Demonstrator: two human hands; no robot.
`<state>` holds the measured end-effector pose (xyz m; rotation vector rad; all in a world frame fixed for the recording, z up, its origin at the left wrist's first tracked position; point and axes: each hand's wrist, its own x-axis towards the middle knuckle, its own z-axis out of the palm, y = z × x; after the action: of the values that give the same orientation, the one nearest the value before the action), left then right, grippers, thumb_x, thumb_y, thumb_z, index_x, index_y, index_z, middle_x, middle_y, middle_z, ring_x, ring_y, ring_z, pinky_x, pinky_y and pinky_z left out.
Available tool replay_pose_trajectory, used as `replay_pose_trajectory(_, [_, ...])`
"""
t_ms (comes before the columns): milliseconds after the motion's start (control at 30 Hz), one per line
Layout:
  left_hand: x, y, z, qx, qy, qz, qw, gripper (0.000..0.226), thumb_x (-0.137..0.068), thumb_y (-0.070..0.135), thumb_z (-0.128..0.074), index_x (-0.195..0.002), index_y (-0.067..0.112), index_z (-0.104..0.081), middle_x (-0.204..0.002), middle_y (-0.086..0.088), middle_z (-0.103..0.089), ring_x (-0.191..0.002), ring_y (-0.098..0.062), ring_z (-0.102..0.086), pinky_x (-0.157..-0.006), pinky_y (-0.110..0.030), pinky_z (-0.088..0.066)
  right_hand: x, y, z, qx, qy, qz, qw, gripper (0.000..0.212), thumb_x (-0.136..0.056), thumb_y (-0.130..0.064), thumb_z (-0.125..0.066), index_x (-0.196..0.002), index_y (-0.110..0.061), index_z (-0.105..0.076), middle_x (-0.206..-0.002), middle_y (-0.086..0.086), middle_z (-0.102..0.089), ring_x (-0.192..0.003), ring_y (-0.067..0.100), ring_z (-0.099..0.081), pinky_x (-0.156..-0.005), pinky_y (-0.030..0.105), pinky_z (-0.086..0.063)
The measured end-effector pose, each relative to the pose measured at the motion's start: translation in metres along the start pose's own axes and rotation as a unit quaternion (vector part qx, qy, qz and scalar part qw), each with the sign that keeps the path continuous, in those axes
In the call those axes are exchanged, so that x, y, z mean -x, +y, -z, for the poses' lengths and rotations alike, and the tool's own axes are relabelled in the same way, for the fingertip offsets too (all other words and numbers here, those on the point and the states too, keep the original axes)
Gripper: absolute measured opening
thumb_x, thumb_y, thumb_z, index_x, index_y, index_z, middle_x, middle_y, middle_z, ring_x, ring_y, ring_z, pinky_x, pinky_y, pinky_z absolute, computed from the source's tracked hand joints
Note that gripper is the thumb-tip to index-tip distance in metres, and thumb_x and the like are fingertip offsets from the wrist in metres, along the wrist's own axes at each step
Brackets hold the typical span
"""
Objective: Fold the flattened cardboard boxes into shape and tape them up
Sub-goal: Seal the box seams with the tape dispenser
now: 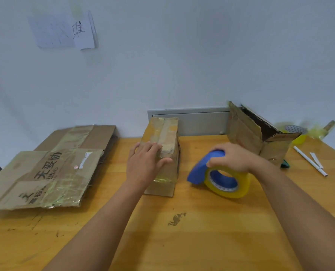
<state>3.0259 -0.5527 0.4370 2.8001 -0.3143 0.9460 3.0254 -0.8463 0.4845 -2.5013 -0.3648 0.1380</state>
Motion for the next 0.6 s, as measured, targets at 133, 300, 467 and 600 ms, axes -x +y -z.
replay_pose_trajectory(133, [-0.003, 0.002, 0.000, -0.025, -0.001, -0.002, 1.000, 0.055, -0.085, 0.074, -0.052, -0.113, 0.029, -0.066, -0.113, 0.012, -0.066, -0.109, -0.011, -0.059, -0.110, -0.038, -0.028, 0.003, 0.026, -0.008, -0.144, 0.163, -0.026, 0.976, 0.046, -0.070, -0.058, -0.065, -0.107, -0.032, -0.061, -0.104, -0.010, -0.061, -0.089, 0.008, -0.060, -0.067, 0.023, -0.045])
replay_pose_trajectory(300, [-0.010, 0.007, 0.006, -0.048, -0.019, 0.000, 0.999, 0.054, -0.082, 0.076, -0.053, -0.105, 0.029, -0.067, -0.106, 0.008, -0.068, -0.106, -0.017, -0.059, -0.101, -0.036, -0.023, -0.010, 0.024, -0.042, -0.198, 0.267, -0.055, 0.941, 0.062, -0.075, -0.053, -0.072, -0.129, -0.027, -0.054, -0.110, -0.010, -0.058, -0.095, 0.010, -0.059, -0.072, 0.028, -0.046])
replay_pose_trajectory(467, [-0.007, 0.019, 0.007, -0.054, -0.029, 0.003, 0.998, 0.064, -0.081, 0.074, -0.046, -0.108, 0.019, -0.064, -0.111, 0.001, -0.064, -0.113, -0.021, -0.053, -0.116, -0.038, -0.022, -0.024, 0.004, -0.082, -0.243, 0.318, -0.053, 0.915, 0.072, -0.076, -0.056, -0.072, -0.139, -0.028, -0.049, -0.113, -0.012, -0.057, -0.094, 0.009, -0.058, -0.067, 0.023, -0.045])
replay_pose_trajectory(600, [-0.010, 0.036, 0.008, -0.050, -0.048, 0.067, 0.995, 0.097, -0.078, 0.090, -0.012, -0.113, 0.013, -0.060, -0.118, -0.006, -0.063, -0.119, -0.025, -0.052, -0.119, -0.042, -0.021, -0.032, -0.002, -0.101, -0.233, 0.361, -0.070, 0.900, 0.073, -0.084, -0.051, -0.072, -0.146, -0.026, -0.043, -0.112, -0.012, -0.053, -0.097, 0.014, -0.056, -0.074, 0.030, -0.048])
